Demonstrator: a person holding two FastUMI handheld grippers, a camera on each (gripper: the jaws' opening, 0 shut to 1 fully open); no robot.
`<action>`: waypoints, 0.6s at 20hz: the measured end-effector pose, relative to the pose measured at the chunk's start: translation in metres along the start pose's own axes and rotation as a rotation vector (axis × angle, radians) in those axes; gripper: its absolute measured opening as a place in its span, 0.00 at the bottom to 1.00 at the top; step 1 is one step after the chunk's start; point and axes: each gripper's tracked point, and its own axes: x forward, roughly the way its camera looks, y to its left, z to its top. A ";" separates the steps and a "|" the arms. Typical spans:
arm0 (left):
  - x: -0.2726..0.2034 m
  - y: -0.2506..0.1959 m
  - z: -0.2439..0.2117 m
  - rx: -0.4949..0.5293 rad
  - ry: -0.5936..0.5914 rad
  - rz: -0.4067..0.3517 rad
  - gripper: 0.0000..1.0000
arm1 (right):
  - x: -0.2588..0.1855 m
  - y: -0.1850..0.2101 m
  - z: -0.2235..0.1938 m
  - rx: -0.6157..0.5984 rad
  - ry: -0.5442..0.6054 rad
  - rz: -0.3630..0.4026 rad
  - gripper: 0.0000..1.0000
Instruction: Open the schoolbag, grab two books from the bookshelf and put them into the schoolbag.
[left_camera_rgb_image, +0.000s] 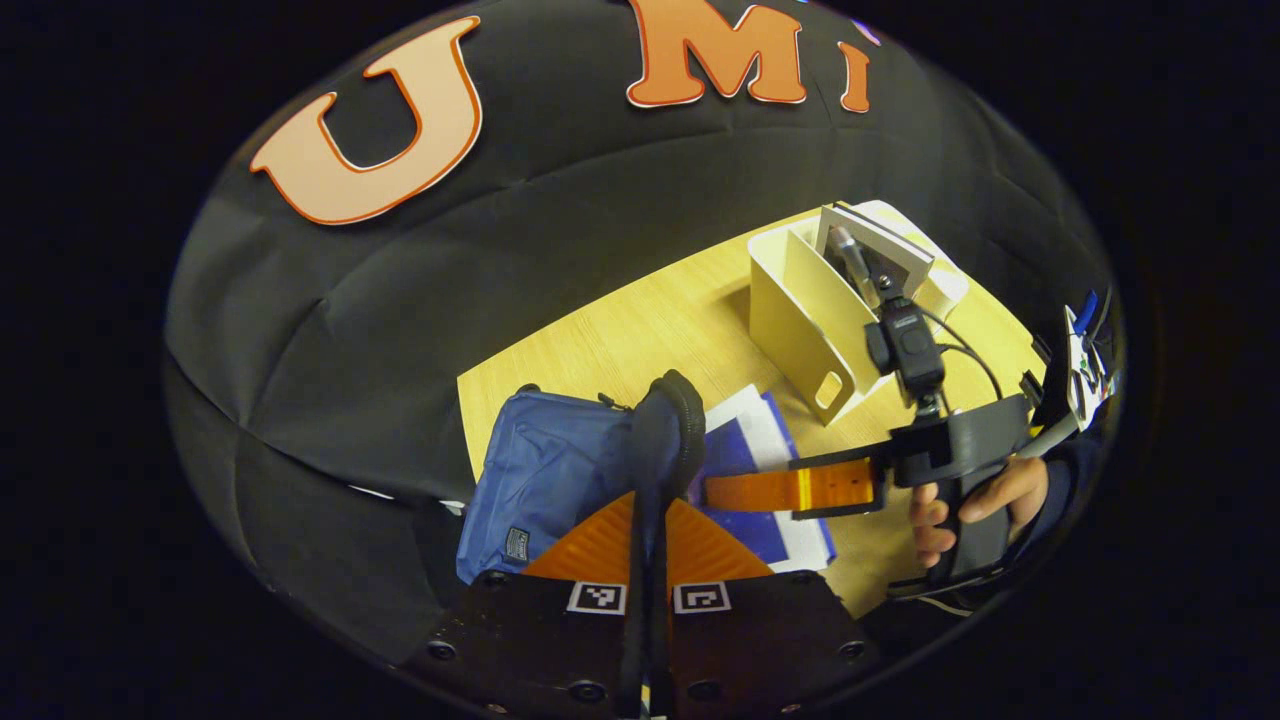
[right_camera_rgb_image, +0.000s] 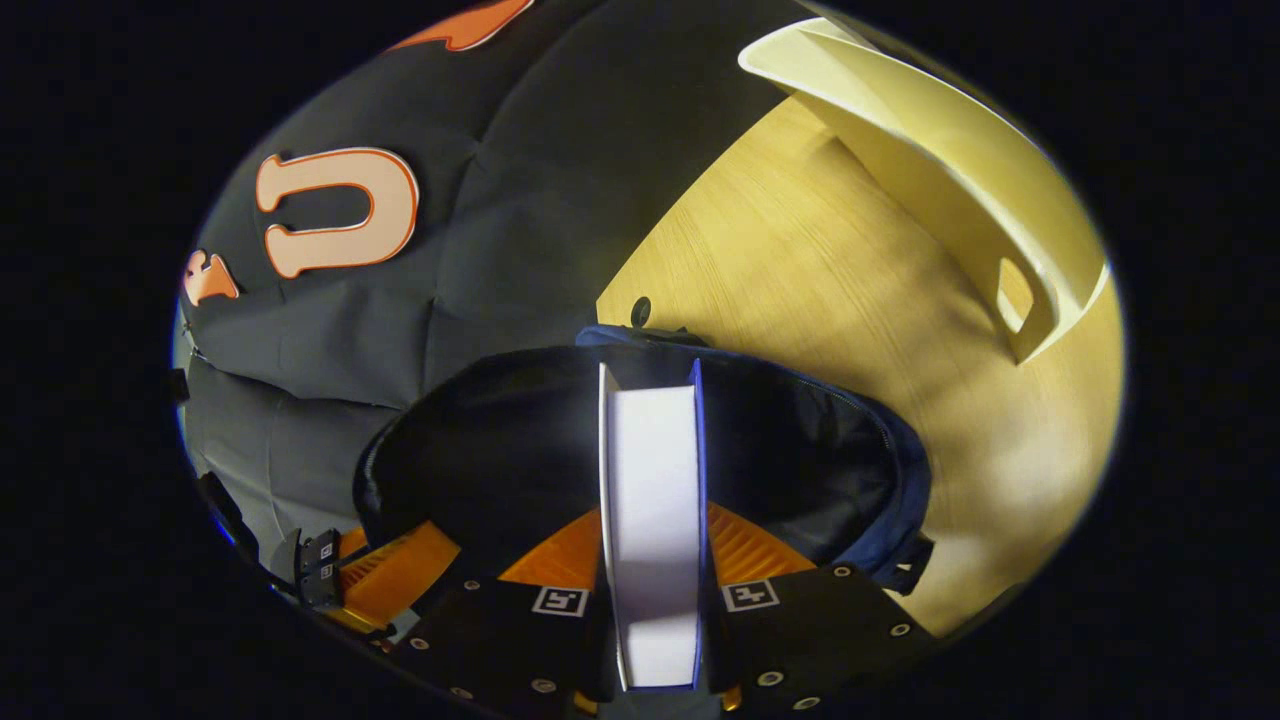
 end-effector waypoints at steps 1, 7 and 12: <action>-0.001 -0.003 0.002 -0.011 -0.008 -0.011 0.03 | 0.001 0.000 -0.001 0.016 -0.008 0.015 0.34; 0.002 -0.013 0.000 -0.008 -0.017 -0.041 0.04 | 0.022 -0.001 -0.011 0.025 -0.028 0.028 0.34; 0.001 -0.014 -0.001 -0.001 -0.017 -0.043 0.03 | 0.046 -0.001 -0.013 -0.001 -0.059 -0.012 0.35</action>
